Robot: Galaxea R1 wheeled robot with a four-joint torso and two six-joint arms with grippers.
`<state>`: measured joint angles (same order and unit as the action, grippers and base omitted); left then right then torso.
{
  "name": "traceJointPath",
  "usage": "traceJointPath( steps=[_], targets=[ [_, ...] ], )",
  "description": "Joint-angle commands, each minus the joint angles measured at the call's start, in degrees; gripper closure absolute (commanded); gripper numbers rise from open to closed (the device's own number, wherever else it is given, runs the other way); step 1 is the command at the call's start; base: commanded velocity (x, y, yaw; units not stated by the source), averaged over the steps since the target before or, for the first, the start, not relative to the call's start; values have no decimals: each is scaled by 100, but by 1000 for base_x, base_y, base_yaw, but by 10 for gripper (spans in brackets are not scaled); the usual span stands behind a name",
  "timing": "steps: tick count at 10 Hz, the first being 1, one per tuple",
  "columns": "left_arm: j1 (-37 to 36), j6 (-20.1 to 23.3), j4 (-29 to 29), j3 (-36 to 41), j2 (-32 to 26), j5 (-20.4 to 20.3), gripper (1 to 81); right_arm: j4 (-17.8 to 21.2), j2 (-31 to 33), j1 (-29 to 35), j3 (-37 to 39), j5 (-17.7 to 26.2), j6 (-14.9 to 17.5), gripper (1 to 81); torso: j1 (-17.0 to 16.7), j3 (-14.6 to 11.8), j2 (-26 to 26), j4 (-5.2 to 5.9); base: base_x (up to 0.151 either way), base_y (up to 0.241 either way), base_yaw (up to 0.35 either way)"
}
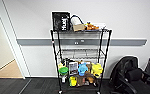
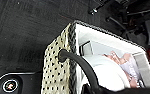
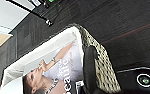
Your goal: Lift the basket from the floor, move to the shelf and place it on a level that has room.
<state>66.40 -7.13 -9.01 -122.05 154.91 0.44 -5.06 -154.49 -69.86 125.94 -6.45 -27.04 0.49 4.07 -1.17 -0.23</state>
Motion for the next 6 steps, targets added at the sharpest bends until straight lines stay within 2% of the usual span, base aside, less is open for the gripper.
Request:
traceJointPath(
  steps=[1,6],
  targets=[
    [-606,45,57,138,-82,141,811,-30,74,662,-115,-32,-47,811,0,0,0,0,74,0,0],
    [-606,45,57,138,-65,149,811,-39,65,644,-97,-23,-47,811,0,0,0,0,74,0,0]
  ],
)
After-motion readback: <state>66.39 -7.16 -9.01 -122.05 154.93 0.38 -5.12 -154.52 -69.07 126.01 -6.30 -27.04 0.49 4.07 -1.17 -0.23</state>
